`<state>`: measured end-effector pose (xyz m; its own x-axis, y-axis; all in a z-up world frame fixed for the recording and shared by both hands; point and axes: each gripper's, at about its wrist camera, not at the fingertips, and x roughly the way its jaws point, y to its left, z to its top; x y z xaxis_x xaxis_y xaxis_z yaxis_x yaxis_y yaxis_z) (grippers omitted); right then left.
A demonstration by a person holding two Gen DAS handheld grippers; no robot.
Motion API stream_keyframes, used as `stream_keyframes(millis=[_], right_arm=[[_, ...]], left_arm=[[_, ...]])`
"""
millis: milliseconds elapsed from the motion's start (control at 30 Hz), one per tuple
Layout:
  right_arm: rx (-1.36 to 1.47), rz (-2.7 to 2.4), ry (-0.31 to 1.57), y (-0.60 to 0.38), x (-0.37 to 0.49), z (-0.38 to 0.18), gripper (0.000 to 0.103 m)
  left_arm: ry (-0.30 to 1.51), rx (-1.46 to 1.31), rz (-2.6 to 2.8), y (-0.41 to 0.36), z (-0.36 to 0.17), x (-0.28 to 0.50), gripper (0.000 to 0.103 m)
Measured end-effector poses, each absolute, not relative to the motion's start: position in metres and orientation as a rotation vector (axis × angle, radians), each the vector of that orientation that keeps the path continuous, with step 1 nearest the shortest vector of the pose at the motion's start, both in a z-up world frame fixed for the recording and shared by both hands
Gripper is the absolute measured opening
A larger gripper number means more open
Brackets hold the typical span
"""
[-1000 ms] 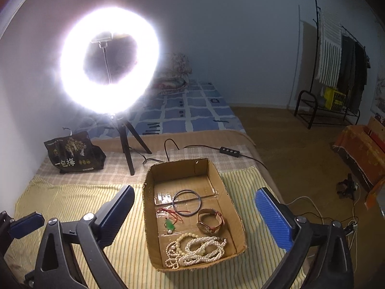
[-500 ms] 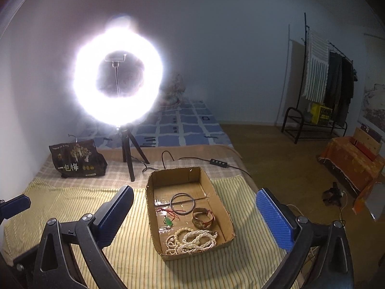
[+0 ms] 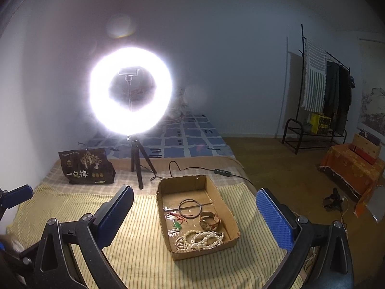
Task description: Organize jewelry
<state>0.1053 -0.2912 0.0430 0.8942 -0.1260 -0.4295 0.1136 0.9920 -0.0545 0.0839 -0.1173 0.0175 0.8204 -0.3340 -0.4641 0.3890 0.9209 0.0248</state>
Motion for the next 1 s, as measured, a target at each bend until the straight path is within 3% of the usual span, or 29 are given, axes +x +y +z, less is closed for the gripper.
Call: stream_keyframes(millis=[1000], right_arm=[[-0.046, -0.150, 0.441, -0.2886, 0.1055, 0.0347, 0.103]], left_arm=[[0.527, 0.142, -0.300, -0.1165, 0.0101, 0.0890, 0.102]])
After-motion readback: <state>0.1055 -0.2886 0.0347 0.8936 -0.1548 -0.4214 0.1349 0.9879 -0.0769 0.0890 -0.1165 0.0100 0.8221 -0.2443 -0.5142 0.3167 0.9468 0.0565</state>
